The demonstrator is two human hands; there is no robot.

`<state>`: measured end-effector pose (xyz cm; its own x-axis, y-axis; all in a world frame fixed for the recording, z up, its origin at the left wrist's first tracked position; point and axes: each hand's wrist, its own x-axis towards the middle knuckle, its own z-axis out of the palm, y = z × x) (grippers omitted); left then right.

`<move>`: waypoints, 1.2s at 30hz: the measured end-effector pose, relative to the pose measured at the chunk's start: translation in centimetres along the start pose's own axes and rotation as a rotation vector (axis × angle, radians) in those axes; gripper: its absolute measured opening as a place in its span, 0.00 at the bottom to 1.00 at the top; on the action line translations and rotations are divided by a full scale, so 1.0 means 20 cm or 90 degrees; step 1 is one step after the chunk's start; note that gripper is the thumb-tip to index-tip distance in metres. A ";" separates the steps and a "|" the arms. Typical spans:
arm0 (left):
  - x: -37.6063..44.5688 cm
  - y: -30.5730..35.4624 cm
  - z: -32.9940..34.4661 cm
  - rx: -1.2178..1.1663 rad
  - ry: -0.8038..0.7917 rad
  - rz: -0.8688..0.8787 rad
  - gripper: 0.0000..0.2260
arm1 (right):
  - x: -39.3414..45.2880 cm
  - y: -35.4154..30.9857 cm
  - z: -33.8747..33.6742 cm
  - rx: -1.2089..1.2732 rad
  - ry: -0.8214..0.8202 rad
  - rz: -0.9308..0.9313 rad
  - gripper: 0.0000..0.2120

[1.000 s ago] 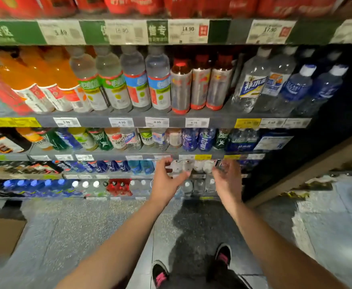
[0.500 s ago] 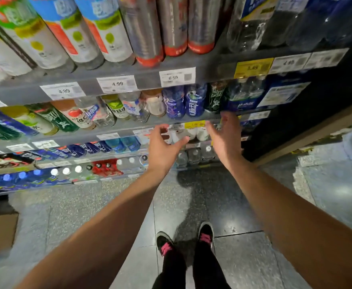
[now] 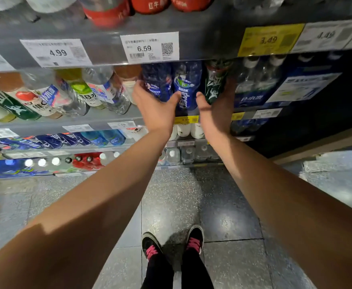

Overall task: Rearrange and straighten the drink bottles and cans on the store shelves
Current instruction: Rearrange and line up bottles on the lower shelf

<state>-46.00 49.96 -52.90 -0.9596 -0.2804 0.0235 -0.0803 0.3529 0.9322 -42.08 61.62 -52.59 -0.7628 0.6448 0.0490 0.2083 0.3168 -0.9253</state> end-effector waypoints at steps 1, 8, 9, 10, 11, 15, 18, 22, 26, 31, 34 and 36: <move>0.01 -0.01 0.02 0.006 0.011 0.003 0.42 | 0.01 0.00 0.01 0.012 0.003 -0.006 0.40; 0.06 -0.05 0.02 0.025 0.064 0.007 0.30 | 0.07 0.01 0.09 -0.013 0.015 -0.006 0.40; 0.06 -0.05 0.02 0.028 0.067 0.009 0.29 | 0.08 0.00 0.11 -0.042 0.031 -0.008 0.41; 0.06 -0.05 0.02 0.032 0.070 0.010 0.29 | 0.08 -0.01 0.12 -0.056 0.048 -0.007 0.41; 0.06 -0.04 0.01 0.034 0.072 0.009 0.28 | 0.09 -0.01 0.12 -0.057 0.060 -0.003 0.41; 0.07 -0.03 -0.02 0.054 0.062 0.018 0.26 | 0.10 -0.02 0.14 -0.040 0.078 0.001 0.42; 0.07 -0.03 -0.04 0.054 0.040 0.013 0.24 | 0.10 0.01 0.13 0.059 0.090 0.007 0.32; 0.07 -0.04 -0.06 0.041 0.017 0.014 0.25 | 0.09 0.00 0.08 0.076 0.112 0.020 0.28; 0.07 -0.04 -0.07 0.027 0.004 0.009 0.27 | 0.08 -0.03 0.04 -0.005 0.087 -0.039 0.31; 0.05 -0.05 -0.09 -0.012 -0.051 -0.013 0.30 | 0.07 0.01 0.01 0.026 0.074 -0.044 0.21; 0.05 -0.03 -0.12 -0.028 -0.090 -0.035 0.31 | 0.07 0.00 -0.03 0.051 0.032 -0.013 0.23; 0.05 -0.01 -0.14 -0.029 -0.108 -0.038 0.31 | 0.11 -0.01 -0.04 0.038 -0.001 -0.001 0.29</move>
<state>-46.20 47.06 -52.12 -0.9855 -0.1435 -0.0900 -0.1298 0.2982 0.9456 -43.23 63.51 -51.94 -0.7638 0.6436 0.0495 0.1707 0.2753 -0.9461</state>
